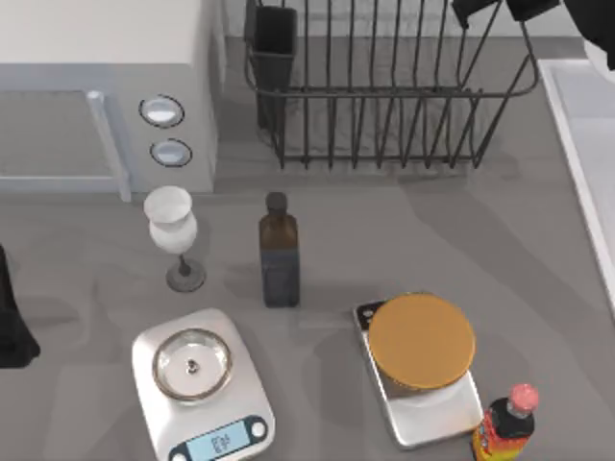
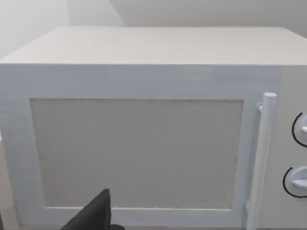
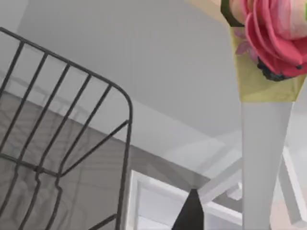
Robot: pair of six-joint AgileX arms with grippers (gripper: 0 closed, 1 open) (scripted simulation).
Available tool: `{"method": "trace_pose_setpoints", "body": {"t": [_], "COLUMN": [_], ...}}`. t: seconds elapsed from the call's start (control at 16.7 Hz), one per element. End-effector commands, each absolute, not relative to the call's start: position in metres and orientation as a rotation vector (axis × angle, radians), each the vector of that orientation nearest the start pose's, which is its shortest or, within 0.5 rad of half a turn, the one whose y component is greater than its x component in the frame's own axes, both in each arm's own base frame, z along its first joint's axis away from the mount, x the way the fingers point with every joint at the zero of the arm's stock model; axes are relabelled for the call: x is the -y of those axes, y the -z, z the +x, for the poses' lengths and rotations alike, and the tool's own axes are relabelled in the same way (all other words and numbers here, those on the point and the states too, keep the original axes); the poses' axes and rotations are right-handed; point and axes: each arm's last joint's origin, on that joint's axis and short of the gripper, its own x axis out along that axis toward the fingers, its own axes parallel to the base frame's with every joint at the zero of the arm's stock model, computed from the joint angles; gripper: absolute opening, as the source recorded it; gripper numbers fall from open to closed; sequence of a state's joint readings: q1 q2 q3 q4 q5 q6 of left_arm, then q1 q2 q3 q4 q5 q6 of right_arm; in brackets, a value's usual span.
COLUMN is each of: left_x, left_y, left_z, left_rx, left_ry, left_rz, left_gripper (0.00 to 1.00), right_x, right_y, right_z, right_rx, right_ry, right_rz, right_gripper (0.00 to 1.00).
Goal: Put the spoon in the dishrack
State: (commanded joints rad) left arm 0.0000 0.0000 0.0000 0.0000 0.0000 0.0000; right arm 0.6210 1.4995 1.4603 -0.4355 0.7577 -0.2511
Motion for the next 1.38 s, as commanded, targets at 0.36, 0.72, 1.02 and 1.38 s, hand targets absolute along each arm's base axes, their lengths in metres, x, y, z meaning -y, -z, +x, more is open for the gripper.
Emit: {"method": "trace_pose_setpoints", "body": {"t": [0.36, 0.72, 1.02, 1.38], "left_x": [0.001, 0.001, 0.001, 0.001], "left_y": [-0.160, -0.160, -0.160, -0.160], "left_z": [0.106, 0.106, 0.106, 0.106], "left_rx": [0.000, 0.000, 0.000, 0.000], "left_ry": [0.000, 0.000, 0.000, 0.000], "left_rz": [0.000, 0.000, 0.000, 0.000], "left_gripper": [1.00, 1.00, 1.00, 1.00], "right_x": [-0.259, -0.264, -0.278, -0.298], "right_y": [-0.414, -0.419, -0.401, -0.309], "right_z": [0.195, 0.182, 0.206, 0.306], "right_rx": [-0.028, 0.000, -0.007, 0.007], "right_ry": [0.015, 0.010, 0.004, -0.002], "right_rz": [-0.075, 0.000, -0.010, 0.011], "right_gripper": [0.00, 0.00, 0.00, 0.00]}}
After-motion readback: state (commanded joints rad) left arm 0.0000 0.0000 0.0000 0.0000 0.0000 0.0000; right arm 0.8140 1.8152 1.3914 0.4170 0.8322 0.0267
